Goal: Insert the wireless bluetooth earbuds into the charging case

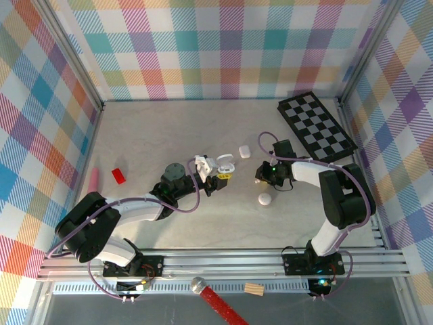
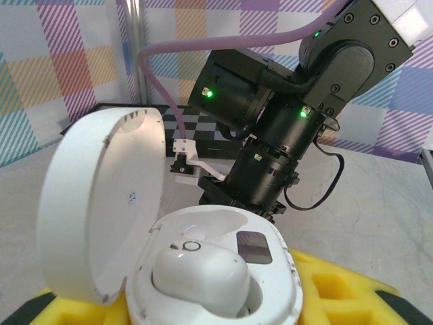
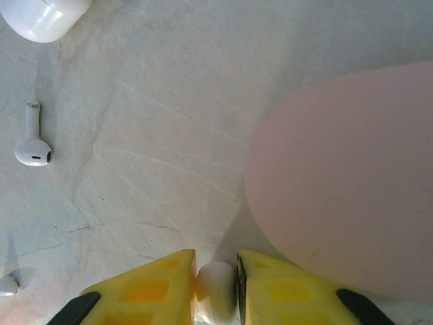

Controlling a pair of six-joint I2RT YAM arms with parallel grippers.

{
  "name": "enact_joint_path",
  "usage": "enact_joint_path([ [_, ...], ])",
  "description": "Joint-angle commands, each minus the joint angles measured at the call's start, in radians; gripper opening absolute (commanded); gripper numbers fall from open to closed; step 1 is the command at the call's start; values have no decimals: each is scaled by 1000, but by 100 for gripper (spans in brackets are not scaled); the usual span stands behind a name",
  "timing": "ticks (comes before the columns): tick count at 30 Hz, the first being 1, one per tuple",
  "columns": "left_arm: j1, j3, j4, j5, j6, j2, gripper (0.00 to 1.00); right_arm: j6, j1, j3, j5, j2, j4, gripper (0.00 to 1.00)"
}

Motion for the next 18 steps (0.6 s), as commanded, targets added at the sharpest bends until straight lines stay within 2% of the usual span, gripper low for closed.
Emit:
enact_joint_path([
  [1,9,18,40,18,-8,6,33,-24,0,-7,-6,-18,-58,20],
  [11,18,10,73,17,-28,33,33,-27,10,-22,46,-91,-72,18],
  [18,22,19,91,37,-36,80,33,-84,81,-6,156,-228,-136,18],
])
